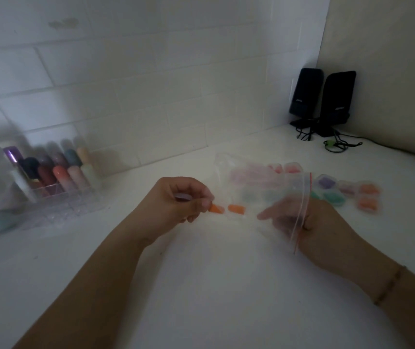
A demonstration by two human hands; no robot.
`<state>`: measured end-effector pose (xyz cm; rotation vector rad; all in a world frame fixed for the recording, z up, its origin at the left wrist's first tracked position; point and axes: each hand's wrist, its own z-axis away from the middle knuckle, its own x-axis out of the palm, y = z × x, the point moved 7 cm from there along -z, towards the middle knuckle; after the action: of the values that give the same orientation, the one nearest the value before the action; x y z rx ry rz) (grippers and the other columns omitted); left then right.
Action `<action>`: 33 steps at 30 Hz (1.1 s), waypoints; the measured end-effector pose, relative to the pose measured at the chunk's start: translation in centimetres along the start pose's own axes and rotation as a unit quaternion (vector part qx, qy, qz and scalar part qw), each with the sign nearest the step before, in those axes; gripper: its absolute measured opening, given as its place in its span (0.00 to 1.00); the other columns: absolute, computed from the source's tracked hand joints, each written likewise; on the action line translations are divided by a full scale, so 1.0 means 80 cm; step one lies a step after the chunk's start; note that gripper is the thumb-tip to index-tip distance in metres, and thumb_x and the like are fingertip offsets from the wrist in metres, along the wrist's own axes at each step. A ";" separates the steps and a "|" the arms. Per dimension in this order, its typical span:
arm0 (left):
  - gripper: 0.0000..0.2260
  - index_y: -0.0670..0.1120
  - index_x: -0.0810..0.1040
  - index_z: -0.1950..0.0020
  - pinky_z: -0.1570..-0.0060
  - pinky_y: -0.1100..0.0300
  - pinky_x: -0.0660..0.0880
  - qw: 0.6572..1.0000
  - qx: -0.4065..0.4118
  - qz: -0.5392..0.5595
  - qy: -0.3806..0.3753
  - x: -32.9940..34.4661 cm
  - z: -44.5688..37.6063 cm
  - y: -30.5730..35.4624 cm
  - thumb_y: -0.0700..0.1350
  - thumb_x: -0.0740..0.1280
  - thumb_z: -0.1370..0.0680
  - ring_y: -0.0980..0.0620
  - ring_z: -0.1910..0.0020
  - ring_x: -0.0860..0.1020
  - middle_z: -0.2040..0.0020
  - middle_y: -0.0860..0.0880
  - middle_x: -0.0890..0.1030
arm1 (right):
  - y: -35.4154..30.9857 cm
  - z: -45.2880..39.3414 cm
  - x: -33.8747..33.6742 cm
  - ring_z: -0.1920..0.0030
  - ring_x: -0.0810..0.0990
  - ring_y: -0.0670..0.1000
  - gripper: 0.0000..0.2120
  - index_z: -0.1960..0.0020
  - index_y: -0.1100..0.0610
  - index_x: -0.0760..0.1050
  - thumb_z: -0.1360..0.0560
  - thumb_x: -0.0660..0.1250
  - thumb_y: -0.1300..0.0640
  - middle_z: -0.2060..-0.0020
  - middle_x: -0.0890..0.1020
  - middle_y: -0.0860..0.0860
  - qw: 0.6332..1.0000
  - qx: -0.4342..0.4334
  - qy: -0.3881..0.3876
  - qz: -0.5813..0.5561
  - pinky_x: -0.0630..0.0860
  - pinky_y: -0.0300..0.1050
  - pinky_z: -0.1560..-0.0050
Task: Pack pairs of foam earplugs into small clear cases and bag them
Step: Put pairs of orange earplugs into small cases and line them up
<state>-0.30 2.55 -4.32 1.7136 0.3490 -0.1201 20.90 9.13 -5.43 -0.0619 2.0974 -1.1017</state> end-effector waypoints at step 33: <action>0.12 0.43 0.85 0.51 0.68 0.48 0.53 0.986 -0.073 0.049 -0.144 0.034 0.011 -0.014 0.32 0.69 0.31 0.53 0.73 0.77 0.65 0.41 0.75 | 0.018 0.004 0.031 0.58 0.84 0.55 0.06 0.56 0.53 0.82 0.32 0.70 0.53 0.59 0.84 0.56 0.990 0.063 -0.089 0.086 0.81 0.49 0.57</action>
<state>2.04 2.29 -6.23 1.5398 0.0563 -0.2609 19.76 8.92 -8.04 0.0783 1.8348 -1.0808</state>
